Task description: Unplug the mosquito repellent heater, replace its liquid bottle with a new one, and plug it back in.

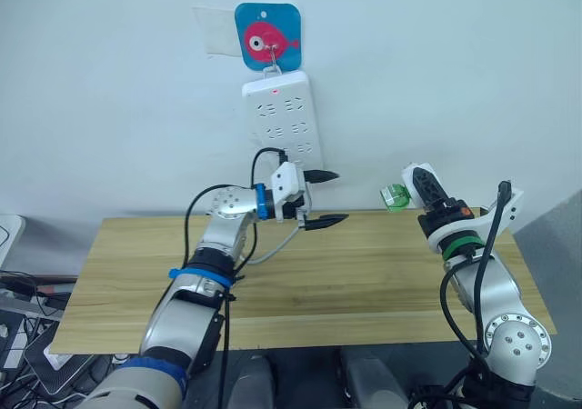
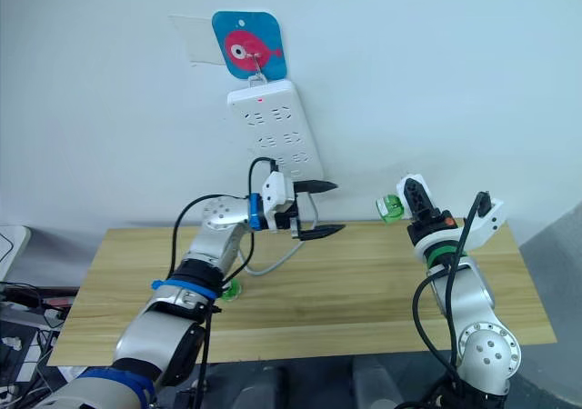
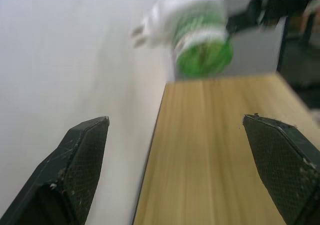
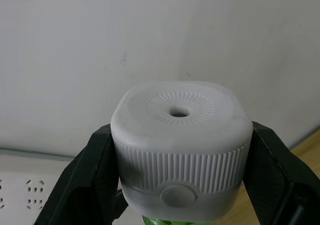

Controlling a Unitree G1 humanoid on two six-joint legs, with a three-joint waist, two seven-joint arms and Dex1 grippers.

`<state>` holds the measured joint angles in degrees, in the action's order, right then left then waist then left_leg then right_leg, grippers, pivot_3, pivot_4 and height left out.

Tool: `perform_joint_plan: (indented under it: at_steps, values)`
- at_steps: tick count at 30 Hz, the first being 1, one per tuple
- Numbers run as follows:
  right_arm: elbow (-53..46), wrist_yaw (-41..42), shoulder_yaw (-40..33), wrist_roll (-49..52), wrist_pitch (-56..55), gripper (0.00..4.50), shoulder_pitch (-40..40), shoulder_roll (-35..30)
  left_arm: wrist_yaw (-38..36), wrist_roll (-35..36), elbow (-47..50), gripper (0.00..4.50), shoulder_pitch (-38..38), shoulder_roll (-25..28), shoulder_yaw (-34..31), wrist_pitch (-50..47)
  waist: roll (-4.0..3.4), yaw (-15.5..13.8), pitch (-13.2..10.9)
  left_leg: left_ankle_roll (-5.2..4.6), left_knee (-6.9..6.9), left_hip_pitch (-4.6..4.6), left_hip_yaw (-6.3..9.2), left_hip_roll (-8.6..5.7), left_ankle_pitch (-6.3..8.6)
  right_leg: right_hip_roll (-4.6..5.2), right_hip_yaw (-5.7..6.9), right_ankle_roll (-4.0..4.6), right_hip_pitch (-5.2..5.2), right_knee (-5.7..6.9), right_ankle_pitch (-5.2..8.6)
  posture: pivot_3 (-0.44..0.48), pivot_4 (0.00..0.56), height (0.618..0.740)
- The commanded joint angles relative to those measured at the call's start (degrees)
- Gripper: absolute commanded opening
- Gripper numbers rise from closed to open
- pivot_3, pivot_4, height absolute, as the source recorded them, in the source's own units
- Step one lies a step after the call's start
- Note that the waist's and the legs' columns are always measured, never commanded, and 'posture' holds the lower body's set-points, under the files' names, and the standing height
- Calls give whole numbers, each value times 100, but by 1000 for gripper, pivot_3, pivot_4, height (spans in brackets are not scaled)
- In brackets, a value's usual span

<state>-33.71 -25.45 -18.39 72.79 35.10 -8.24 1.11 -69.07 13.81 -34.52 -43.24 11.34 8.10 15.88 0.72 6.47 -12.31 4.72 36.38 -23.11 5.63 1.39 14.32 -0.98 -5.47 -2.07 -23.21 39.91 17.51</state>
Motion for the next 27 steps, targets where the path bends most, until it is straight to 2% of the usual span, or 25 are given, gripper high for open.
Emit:
perform_joint_plan:
  at_steps: [1,9,15,27]
  values:
    - [-147,-43,72,22,-319,2938,-58,7,218,227,851,4491,164,-130,6,-507,0,16,0,0,0,2,-1,2,0,-2,-1,0,0,3,0,-98,178,740]
    - [-223,-112,382,78,-592,2938,-52,35,736,30,1388,4491,480,-406,184,-811,0,12,1,-4,18,11,-2,4,-5,-10,-5,-1,3,22,-1,-102,172,740]
    - [-256,-151,612,66,-763,2938,-41,102,1154,-97,1349,4491,498,-729,266,-773,1,8,2,-4,30,5,-2,-1,-5,-5,-6,-4,3,22,-3,-105,168,740]
    - [-221,-38,710,169,-904,2938,110,-1,1632,-163,1185,4491,483,-1000,243,-653,2,12,3,-4,37,4,-2,-2,-5,-5,-6,-5,4,25,-4,-116,165,740]
